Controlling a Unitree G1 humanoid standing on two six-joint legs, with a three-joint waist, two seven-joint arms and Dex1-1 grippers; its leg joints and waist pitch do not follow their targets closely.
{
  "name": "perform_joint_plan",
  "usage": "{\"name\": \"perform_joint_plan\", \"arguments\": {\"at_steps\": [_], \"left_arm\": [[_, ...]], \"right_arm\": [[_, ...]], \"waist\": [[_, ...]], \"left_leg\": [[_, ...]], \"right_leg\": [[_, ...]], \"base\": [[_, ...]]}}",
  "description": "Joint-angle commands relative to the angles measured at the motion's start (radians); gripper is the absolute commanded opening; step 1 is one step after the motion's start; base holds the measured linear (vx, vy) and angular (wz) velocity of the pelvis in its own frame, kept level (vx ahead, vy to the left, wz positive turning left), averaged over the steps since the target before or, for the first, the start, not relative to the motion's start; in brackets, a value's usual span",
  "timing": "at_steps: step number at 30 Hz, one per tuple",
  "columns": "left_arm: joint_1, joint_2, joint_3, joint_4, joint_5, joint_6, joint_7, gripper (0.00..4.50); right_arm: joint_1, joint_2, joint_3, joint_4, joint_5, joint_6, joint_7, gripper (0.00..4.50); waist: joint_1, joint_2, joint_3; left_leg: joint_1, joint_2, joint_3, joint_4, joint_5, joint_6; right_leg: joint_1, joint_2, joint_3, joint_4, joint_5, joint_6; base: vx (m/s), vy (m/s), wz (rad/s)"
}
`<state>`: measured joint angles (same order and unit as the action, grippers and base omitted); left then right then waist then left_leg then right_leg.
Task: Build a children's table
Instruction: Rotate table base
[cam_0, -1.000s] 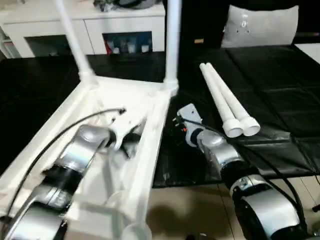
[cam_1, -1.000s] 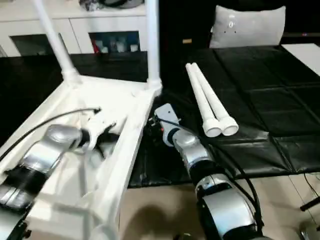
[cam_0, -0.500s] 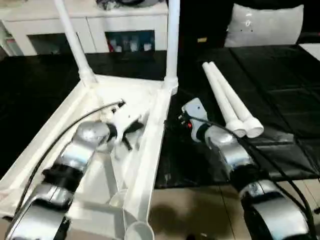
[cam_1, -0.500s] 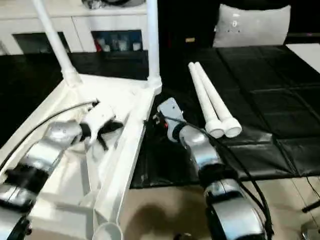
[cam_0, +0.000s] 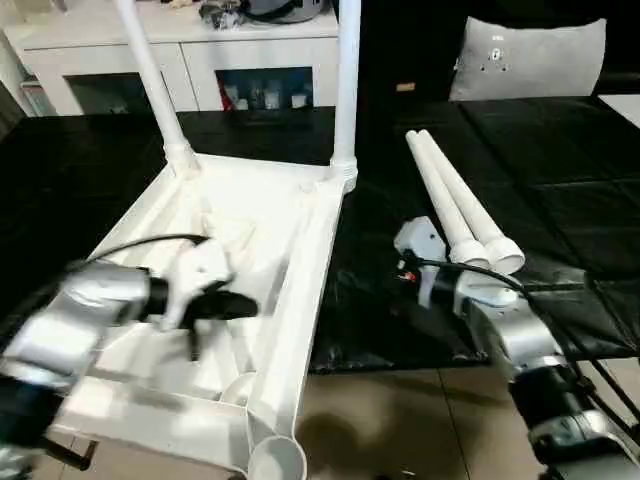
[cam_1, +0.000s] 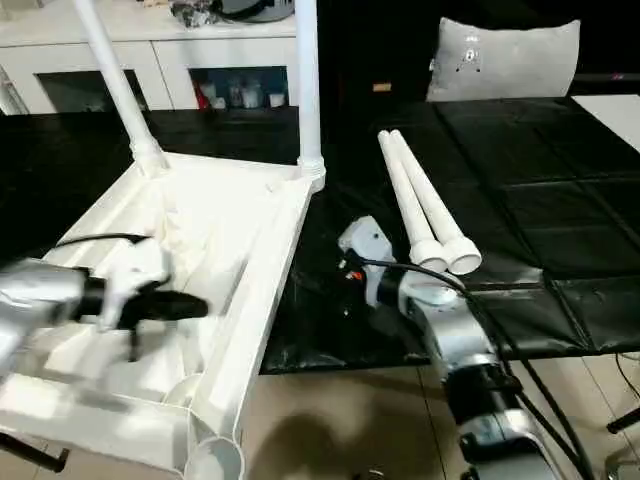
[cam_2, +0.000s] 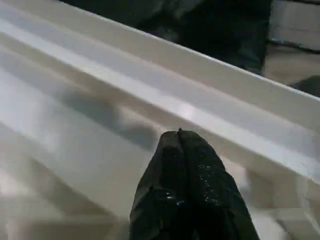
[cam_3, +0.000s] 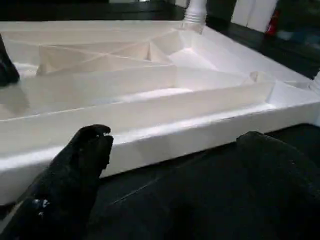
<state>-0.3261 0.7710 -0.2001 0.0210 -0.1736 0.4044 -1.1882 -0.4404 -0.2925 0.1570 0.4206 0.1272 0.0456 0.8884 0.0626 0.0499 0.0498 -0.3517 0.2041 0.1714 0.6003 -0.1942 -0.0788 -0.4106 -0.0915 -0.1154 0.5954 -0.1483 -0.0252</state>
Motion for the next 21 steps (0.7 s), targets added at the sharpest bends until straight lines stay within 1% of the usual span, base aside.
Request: {"name": "perform_joint_plan", "arguments": {"at_steps": [1,2,3,4,5,6,7,8,9,10,11,12,13,14,15,17,18,19,20,21], "left_arm": [[0.001,0.021,0.017,-0.029,-0.010,0.038,-0.013,0.04],[0.015,0.056,0.031,-0.034,-0.004,0.063,-0.018,0.04],[0.020,0.066,0.033,-0.033,0.000,0.067,-0.020,0.04],[0.031,0.090,0.034,-0.033,0.006,0.076,-0.026,0.04],[0.040,0.106,0.033,-0.034,0.011,0.082,-0.030,0.04],[0.054,0.133,0.027,-0.036,0.024,0.091,-0.035,0.04],[0.056,0.137,0.026,-0.037,0.027,0.093,-0.036,0.04],[0.061,0.146,0.023,-0.038,0.033,0.097,-0.037,0.04],[0.069,0.157,0.014,-0.039,0.044,0.103,-0.032,0.04],[0.074,0.161,0.006,-0.036,0.055,0.105,-0.026,0.04],[0.077,0.163,-0.007,-0.027,0.075,0.100,-0.012,0.04],[0.075,0.151,-0.031,0.001,0.123,0.070,0.029,0.04],[0.070,0.136,-0.036,0.013,0.132,0.060,0.047,0.04],[0.066,0.125,-0.037,0.019,0.131,0.055,0.059,0.04],[0.058,0.096,-0.037,0.031,0.122,0.041,0.075,0.04],[0.049,0.051,-0.041,0.037,0.097,0.037,0.079,0.04],[0.048,0.046,-0.041,0.037,0.093,0.037,0.077,0.04],[0.048,0.030,-0.036,0.034,0.079,0.037,0.072,0.04],[0.040,0.009,-0.034,0.039,0.075,0.049,0.084,0.04],[0.031,-0.014,-0.034,0.049,0.075,0.055,0.099,0.04]], "right_arm": [[0.009,-0.006,0.019,-0.046,0.021,0.026,0.025,4.50],[0.029,-0.015,0.033,-0.091,0.030,0.054,0.055,4.50],[0.033,-0.017,0.037,-0.101,0.032,0.060,0.062,4.50],[0.042,-0.021,0.042,-0.124,0.034,0.075,0.075,4.50],[0.048,-0.023,0.045,-0.137,0.037,0.087,0.084,4.50],[0.056,-0.030,0.052,-0.158,0.043,0.103,0.101,4.50],[0.058,-0.032,0.054,-0.162,0.045,0.107,0.104,4.50],[0.061,-0.035,0.058,-0.169,0.048,0.112,0.111,4.50],[0.070,-0.043,0.065,-0.190,0.060,0.135,0.129,4.50],[0.076,-0.050,0.072,-0.205,0.067,0.149,0.143,4.50],[0.083,-0.059,0.081,-0.222,0.076,0.172,0.162,4.50],[0.094,-0.077,0.097,-0.253,0.086,0.206,0.189,4.50],[0.096,-0.079,0.098,-0.257,0.084,0.213,0.189,4.50],[0.098,-0.081,0.097,-0.262,0.081,0.219,0.185,4.50],[0.096,-0.078,0.093,-0.258,0.076,0.215,0.177,4.50],[0.093,-0.074,0.087,-0.255,0.072,0.215,0.165,4.50],[0.092,-0.074,0.086,-0.255,0.072,0.215,0.163,4.50],[0.092,-0.074,0.084,-0.260,0.070,0.222,0.161,4.50],[0.090,-0.073,0.082,-0.260,0.067,0.220,0.156,4.50],[0.088,-0.072,0.079,-0.264,0.067,0.221,0.146,4.50]], "waist": [[-0.002,0.008,-0.050],[-0.005,0.009,-0.050],[-0.005,0.009,-0.051],[-0.005,0.010,-0.052],[-0.006,0.009,-0.050],[-0.007,0.011,-0.053],[-0.008,0.010,-0.052],[-0.009,0.011,-0.053],[-0.008,0.008,-0.053],[-0.007,0.010,-0.054],[-0.006,0.010,-0.053],[-0.005,0.010,-0.053],[-0.004,0.010,-0.053],[-0.002,0.010,-0.055],[-0.001,0.011,-0.055],[0.001,0.008,-0.056],[0.001,0.007,-0.057],[0.001,0.007,-0.057],[0.001,0.009,-0.057],[-0.001,0.007,-0.057]], "left_leg": [[0.006,0.019,-0.012,-0.086,-0.368,0.014],[0.009,0.017,-0.013,-0.085,-0.380,0.014],[0.008,0.017,-0.014,-0.085,-0.378,0.014],[0.008,0.017,-0.015,-0.085,-0.375,0.017],[0.007,0.017,-0.014,-0.086,-0.375,0.019],[0.005,0.018,-0.016,-0.087,-0.367,0.017],[0.005,0.018,-0.017,-0.088,-0.368,0.017],[0.008,0.019,-0.015,-0.087,-0.365,0.017],[0.007,0.019,-0.015,-0.087,-0.361,0.018],[0.006,0.020,-0.015,-0.087,-0.353,0.020],[0.006,0.021,-0.015,-0.087,-0.351,0.021],[0.007,0.021,-0.015,-0.087,-0.353,0.025],[0.006,0.021,-0.015,-0.088,-0.352,0.026],[0.006,0.021,-0.014,-0.086,-0.342,0.021],[0.006,0.020,-0.014,-0.086,-0.338,0.019],[0.006,0.021,-0.014,-0.086,-0.338,0.011],[0.005,0.021,-0.014,-0.086,-0.334,0.011],[0.003,0.020,-0.014,-0.086,-0.330,0.011],[0.004,0.020,-0.013,-0.086,-0.333,0.013],[0.003,0.018,-0.013,-0.085,-0.333,0.014]], "right_leg": [[0.045,-0.049,0.050,-0.090,-0.520,-0.112],[0.044,-0.049,0.048,-0.095,-0.542,-0.102],[0.046,-0.049,0.048,-0.093,-0.541,-0.099],[0.044,-0.048,0.048,-0.093,-0.537,-0.096],[0.044,-0.048,0.049,-0.095,-0.538,-0.094],[0.047,-0.048,0.049,-0.091,-0.523,-0.099],[0.047,-0.047,0.049,-0.091,-0.517,-0.101],[0.044,-0.047,0.051,-0.090,-0.506,-0.107],[0.044,-0.048,0.051,-0.090,-0.503,-0.111],[0.046,-0.047,0.052,-0.088,-0.487,-0.116],[0.045,-0.047,0.053,-0.087,-0.480,-0.117],[0.046,-0.046,0.053,-0.086,-0.472,-0.120],[0.047,-0.045,0.053,-0.087,-0.469,-0.118],[0.047,-0.048,0.054,-0.086,-0.457,-0.121],[0.048,-0.050,0.054,-0.086,-0.455,-0.124],[0.048,-0.052,0.055,-0.086,-0.450,-0.132],[0.049,-0.052,0.055,-0.086,-0.446,-0.133],[0.051,-0.053,0.055,-0.085,-0.441,-0.134],[0.050,-0.052,0.055,-0.085,-0.440,-0.134],[0.051,-0.050,0.054,-0.085,-0.443,-0.132]], "base": [[0.000,0.000,0.00],[0.000,0.000,0.00],[0.000,0.000,0.00],[0.000,0.000,0.00],[0.000,0.000,0.00],[0.000,0.000,0.00],[0.000,0.000,0.00],[0.000,0.000,0.00],[0.000,0.000,0.00],[0.000,0.000,0.00],[0.000,0.000,0.00],[0.000,0.000,0.00],[0.000,0.000,0.00],[0.000,0.000,0.00],[0.000,0.000,0.00],[0.000,0.000,0.00],[0.000,0.000,0.00],[0.000,0.000,0.00],[0.000,0.000,0.00],[0.000,0.000,0.00]]}}
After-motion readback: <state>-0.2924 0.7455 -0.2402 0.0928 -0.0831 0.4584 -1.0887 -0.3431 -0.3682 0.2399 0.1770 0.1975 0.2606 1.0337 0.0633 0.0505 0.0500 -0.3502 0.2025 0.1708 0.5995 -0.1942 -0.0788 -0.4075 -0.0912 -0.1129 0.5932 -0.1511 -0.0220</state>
